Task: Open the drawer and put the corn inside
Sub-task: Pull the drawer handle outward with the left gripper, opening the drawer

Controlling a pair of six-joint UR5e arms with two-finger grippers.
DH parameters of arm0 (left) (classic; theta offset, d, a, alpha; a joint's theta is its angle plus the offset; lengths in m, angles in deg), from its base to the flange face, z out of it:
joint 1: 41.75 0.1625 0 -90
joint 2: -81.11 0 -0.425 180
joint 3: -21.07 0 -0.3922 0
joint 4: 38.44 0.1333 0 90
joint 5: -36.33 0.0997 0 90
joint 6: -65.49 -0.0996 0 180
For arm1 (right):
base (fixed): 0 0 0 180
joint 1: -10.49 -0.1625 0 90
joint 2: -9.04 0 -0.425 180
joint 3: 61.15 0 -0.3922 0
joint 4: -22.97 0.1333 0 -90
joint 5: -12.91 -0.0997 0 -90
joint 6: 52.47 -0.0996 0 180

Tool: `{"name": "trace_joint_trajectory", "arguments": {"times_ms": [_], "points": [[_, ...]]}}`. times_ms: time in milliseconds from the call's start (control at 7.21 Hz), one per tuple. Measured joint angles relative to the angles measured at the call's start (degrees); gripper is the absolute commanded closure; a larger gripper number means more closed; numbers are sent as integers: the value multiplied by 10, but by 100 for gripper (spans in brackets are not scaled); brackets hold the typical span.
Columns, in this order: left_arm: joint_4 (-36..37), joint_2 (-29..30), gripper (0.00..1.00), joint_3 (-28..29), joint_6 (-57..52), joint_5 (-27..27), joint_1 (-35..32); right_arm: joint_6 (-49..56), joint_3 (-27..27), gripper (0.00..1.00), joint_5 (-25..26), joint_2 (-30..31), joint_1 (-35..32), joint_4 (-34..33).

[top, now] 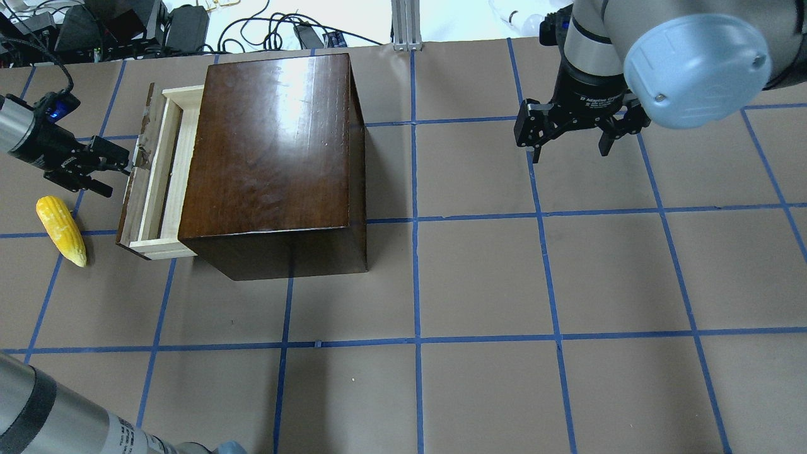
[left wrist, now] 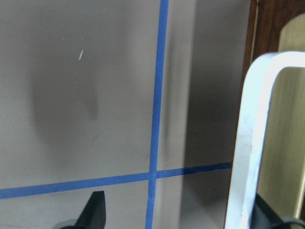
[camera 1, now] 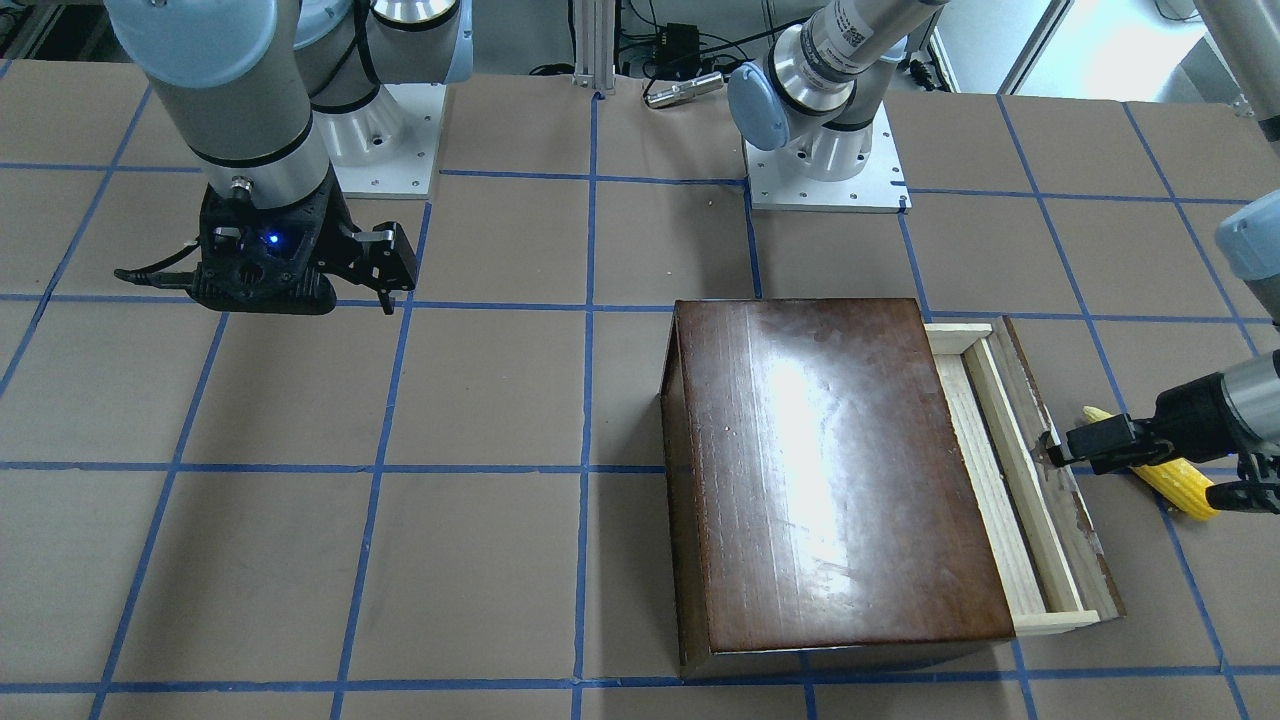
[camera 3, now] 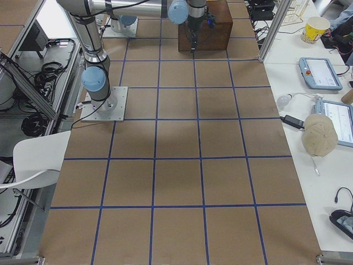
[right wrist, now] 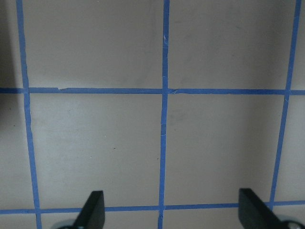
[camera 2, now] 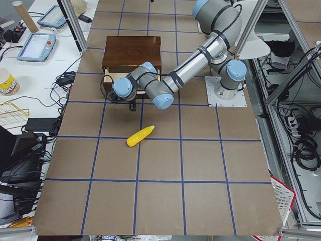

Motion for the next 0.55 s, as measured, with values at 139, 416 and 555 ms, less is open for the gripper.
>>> {"name": "trace_joint_trajectory", "arguments": {"times_ms": [139,416,555], "points": [[0,1,0,2,0,4,1,0,0,0,0,0,0,0],[0,4,0,9,-3,14,2,0,0,0,0,0,0,0],[0,7,0,16,-7,16,1,0,0,0,0,0,0,1]]}}
